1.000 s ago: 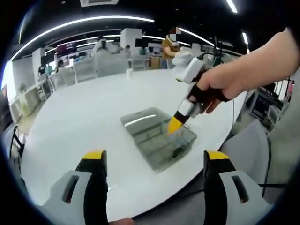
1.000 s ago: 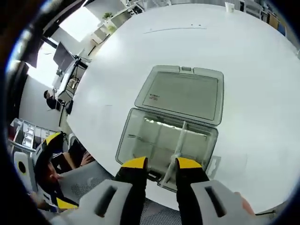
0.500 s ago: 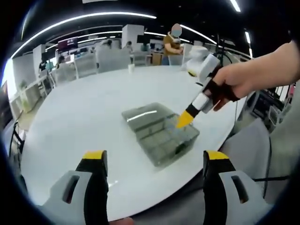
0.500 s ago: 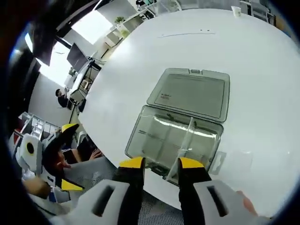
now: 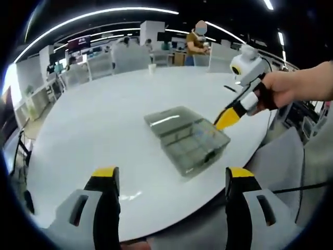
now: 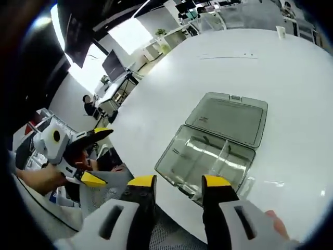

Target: Insert the divider into the dual guide fixture by aligning both edges with the guide slots and pushing it downward to the bottom, including one-sided entry, uneven engagement, binding, and posture correction.

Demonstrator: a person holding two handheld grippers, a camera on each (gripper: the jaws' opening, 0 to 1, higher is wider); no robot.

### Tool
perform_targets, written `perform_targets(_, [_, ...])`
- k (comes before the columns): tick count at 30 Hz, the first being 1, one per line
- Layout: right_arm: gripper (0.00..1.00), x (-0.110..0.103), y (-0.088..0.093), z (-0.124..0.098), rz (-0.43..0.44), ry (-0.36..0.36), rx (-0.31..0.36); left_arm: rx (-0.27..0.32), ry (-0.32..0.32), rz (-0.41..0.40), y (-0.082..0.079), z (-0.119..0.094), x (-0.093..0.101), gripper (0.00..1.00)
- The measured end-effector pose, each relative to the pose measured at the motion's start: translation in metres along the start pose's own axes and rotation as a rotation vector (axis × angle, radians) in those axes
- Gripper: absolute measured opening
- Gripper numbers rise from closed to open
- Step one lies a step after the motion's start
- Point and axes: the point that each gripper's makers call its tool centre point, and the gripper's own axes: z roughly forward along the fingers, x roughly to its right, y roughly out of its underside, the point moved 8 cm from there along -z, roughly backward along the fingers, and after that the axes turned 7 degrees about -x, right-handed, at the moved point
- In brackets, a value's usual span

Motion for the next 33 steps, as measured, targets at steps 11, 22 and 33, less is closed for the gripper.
perform_targets(11, [0.36, 0.001, 0.012, -0.014, -0.1, -0.033, 0.057, -0.034, -0.008, -0.03, 0.009, 0.004, -0.002, 0.82])
perform_targets(22, [0.43, -0.003, 0.025, -0.028, -0.19, -0.039, 0.117, -0.005, -0.024, -0.055, 0.004, 0.005, -0.008, 0.82])
perform_targets(33, [0.51, 0.0, 0.032, -0.044, -0.218, -0.016, 0.18, -0.024, -0.047, -0.079, 0.014, 0.004, -0.023, 0.8])
